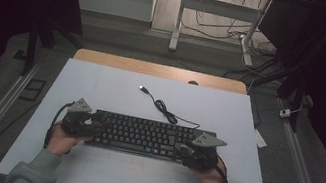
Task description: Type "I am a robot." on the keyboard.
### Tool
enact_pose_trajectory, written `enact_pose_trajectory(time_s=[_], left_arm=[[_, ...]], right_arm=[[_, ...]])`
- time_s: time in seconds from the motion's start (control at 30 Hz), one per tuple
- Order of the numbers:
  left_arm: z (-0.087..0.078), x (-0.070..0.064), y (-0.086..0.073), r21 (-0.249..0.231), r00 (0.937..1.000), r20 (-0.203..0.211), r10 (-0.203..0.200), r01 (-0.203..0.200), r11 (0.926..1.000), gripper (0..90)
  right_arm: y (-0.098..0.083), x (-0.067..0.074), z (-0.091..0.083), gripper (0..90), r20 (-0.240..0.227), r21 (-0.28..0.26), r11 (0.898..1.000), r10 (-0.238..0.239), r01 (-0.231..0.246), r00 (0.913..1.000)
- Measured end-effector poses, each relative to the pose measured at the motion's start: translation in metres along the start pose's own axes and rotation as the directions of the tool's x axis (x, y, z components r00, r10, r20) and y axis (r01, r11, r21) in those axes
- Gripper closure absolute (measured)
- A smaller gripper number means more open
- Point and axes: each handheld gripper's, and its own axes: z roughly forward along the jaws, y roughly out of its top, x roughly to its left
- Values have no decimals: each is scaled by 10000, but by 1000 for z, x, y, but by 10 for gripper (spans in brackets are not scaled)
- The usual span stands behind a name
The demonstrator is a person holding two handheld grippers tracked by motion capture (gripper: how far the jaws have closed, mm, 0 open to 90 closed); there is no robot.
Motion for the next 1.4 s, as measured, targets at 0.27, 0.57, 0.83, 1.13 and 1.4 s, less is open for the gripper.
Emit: enact_pose_trajectory(time_s=[0.27, 0.57, 0.83, 1.13, 1.4], left_arm=[[1, -4, 11, 337, 9992, 220, 321, -329, 9989, 407], [10, -6, 24, 639, 9986, 122, 510, -517, 9966, 398], [24, -15, 44, 1169, 9920, 111, 1260, -1265, 9851, 467], [41, -11, 31, 1768, 9900, 397, 1355, -1404, 9742, 698], [54, -12, 26, 2146, 9871, 541, 1505, -1587, 9637, 886]], right_arm=[[-3, 3, -8, 462, -100, -235, 9997, -21, 19, 9999], [-3, 3, -3, 463, -271, -175, 9998, -77, 72, 9996], [-3, -1, -4, 463, -227, -203, 9998, -54, 49, 9997], [-3, -4, -4, 463, -75, -124, 9999, -55, 54, 10000], [-4, -6, -3, 463, -78, -62, 10000, -58, 57, 10000]])
